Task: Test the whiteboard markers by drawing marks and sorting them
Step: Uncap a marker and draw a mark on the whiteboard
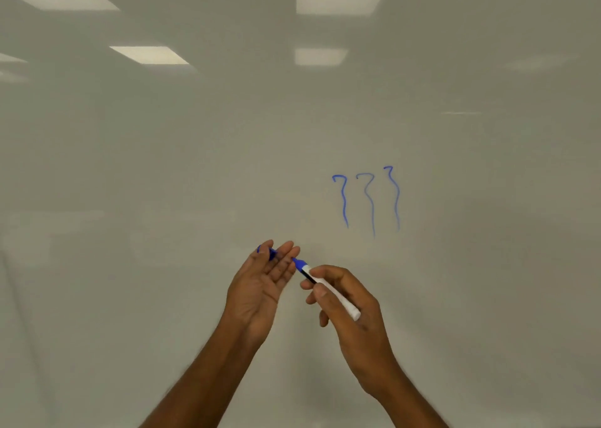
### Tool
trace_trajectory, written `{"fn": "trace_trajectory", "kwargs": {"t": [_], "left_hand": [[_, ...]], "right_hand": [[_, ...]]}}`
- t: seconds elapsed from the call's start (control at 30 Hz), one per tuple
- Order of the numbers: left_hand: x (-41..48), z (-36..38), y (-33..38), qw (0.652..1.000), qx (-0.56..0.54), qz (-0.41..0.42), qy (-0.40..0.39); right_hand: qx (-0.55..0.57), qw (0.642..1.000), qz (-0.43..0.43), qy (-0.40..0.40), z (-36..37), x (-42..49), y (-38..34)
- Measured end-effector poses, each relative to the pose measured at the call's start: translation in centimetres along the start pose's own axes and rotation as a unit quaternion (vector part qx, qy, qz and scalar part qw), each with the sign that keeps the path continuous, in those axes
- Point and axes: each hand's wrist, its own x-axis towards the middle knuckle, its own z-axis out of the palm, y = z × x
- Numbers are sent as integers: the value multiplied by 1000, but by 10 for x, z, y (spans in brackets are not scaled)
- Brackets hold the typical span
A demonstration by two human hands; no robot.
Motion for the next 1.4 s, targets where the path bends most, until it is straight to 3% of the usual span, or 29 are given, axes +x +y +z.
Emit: {"fn": "trace_trajectory", "kwargs": {"t": [0.1, 0.37, 0.77, 0.97, 1.2, 1.4], "left_hand": [[-15, -5, 1, 999, -29, -24, -10], [-41, -26, 3, 998, 29, -37, -43], [-72, -77, -10, 999, 42, -10, 28], [-79, -129, -3, 994, 72, -41, 70], [-88, -224, 4, 980, 120, -31, 155], [-88, -307, 7, 964, 187, -48, 184]], "right_hand": [[-14, 999, 15, -29, 11, -7, 3], [-14, 999, 8, -36, 30, -19, 10], [0, 998, 54, -22, 66, -39, 37], [7, 989, 140, -51, 93, -58, 74], [23, 966, 256, -8, 120, -88, 134], [35, 935, 354, 9, 167, -98, 184]]}}
